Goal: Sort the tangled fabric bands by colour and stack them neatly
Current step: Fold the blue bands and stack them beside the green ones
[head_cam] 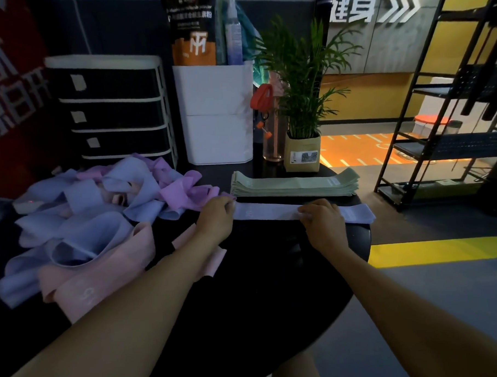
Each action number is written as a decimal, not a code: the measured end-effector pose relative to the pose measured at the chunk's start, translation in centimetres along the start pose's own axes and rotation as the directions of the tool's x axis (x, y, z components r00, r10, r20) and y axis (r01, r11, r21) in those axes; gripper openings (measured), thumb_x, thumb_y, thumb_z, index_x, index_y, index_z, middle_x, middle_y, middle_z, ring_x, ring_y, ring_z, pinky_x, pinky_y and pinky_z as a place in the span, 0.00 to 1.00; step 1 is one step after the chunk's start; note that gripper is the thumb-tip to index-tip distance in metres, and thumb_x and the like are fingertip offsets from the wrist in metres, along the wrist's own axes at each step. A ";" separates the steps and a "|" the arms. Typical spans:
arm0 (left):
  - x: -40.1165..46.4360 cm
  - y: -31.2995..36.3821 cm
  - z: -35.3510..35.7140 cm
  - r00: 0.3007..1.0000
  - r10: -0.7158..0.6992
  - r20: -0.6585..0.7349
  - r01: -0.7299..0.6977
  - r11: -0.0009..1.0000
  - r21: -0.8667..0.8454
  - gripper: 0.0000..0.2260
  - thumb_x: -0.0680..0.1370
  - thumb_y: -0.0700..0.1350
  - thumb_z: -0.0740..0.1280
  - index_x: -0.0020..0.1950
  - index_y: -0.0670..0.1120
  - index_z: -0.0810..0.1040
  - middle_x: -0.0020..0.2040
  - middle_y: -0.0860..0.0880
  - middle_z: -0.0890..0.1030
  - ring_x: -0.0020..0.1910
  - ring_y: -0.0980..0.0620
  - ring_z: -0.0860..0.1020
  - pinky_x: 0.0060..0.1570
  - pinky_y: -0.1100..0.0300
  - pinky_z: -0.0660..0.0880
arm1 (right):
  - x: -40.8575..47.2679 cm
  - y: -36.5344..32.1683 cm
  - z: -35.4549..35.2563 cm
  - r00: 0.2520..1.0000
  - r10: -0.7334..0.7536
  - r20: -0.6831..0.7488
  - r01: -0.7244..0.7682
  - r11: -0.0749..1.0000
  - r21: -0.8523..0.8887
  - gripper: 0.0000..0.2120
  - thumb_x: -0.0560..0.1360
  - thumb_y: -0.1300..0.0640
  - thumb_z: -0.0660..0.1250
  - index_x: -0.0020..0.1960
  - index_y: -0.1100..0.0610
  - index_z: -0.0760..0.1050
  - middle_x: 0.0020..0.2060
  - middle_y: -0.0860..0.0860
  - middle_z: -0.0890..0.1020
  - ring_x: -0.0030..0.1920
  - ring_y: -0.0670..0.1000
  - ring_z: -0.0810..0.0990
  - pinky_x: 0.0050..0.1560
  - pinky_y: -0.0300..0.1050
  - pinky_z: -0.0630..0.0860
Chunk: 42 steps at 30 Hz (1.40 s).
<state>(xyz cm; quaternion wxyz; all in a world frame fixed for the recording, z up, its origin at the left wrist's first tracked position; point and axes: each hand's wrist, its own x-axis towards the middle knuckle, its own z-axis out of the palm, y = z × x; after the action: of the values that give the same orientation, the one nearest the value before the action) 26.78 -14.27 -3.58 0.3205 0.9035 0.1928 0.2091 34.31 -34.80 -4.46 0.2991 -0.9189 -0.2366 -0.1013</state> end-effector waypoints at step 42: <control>-12.5 -13.8 -20.3 0.986 -0.069 -0.154 0.064 0.997 -0.038 0.15 0.76 0.40 0.67 0.62 0.46 0.76 0.58 0.48 0.79 0.56 0.51 0.77 0.51 0.65 0.71 | -3.4 -28.5 9.8 0.864 -0.444 0.236 0.457 0.890 0.004 0.10 0.76 0.64 0.59 0.38 0.57 0.74 0.41 0.54 0.79 0.44 0.53 0.77 0.37 0.38 0.67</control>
<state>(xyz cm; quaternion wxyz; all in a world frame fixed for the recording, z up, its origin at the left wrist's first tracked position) 3.20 -0.19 -1.53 0.3262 0.8722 0.2437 0.2710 17.69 -9.94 0.87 0.2138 -0.8511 -0.4749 -0.0671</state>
